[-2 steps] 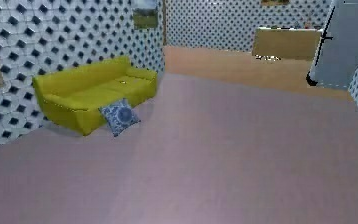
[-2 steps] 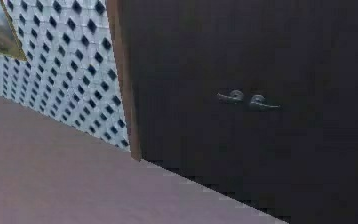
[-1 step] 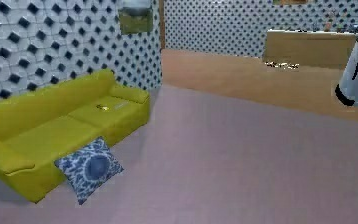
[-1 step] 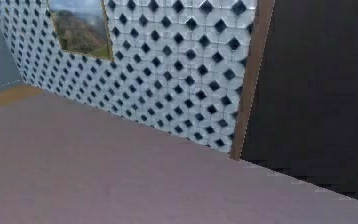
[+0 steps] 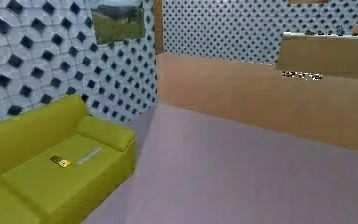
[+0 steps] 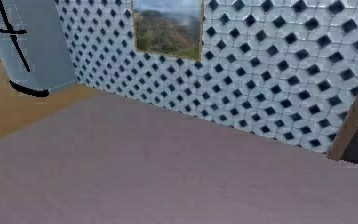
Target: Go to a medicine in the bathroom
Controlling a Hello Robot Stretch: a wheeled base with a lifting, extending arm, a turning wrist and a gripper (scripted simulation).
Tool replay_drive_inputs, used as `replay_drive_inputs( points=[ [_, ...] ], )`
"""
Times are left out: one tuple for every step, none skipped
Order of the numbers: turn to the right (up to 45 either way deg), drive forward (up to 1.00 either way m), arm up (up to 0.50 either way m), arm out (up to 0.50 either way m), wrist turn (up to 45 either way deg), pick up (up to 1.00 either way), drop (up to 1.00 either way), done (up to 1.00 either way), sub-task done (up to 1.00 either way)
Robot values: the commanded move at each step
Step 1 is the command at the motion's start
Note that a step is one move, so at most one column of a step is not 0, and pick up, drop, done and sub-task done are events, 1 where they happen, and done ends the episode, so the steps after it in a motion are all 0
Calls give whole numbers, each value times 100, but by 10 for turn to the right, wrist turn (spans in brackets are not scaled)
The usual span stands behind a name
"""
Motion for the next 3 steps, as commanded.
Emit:
replay_drive_inputs(
  points=[
    [30,0,0,0,0,0,0,0,0],
    [90,0,0,0,0,0,0,0,0],
    [0,100,0,0,0,0,0,0,0]
  ],
)
